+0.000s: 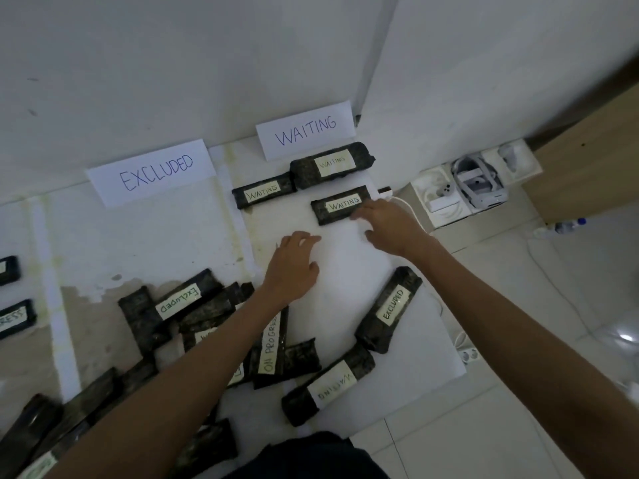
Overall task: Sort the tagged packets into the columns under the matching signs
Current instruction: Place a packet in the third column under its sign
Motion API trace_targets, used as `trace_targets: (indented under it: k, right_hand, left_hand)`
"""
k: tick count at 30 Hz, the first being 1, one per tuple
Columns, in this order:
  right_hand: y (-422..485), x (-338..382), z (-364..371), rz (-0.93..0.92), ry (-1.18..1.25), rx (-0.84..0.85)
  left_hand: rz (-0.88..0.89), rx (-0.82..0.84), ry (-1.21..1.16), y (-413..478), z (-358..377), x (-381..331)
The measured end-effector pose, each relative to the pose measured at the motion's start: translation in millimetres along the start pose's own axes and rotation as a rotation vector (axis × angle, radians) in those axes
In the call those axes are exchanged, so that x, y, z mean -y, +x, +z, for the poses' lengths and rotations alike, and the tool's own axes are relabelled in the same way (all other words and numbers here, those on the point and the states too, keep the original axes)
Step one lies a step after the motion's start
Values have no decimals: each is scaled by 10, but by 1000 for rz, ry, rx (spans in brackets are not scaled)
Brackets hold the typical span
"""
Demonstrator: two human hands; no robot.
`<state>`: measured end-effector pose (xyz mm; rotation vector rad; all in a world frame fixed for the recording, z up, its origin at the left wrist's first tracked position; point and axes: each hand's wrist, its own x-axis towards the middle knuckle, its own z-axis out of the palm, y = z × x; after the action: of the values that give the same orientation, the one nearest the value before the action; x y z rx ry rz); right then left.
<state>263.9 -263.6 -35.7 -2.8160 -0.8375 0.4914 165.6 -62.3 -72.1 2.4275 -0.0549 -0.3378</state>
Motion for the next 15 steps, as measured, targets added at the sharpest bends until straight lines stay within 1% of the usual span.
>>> trace_targets:
  k: [4, 6, 10, 11, 15]
  right_hand:
    - [-484, 100, 103, -71, -77, 190]
    - [-686, 95, 163, -109, -126, 259]
    - [-979, 29, 248, -167, -293, 395]
    - [-1033, 12, 284, -180, -323, 393]
    - [-1115, -31, 451, -266, -448, 269]
  left_hand:
    - [25, 64, 16, -397, 221, -75]
    - [28, 100, 30, -533, 330, -79]
    - [35, 138, 86, -671, 459, -97]
    - [35, 133, 101, -685, 475, -101]
    - [33, 130, 116, -679, 481, -108]
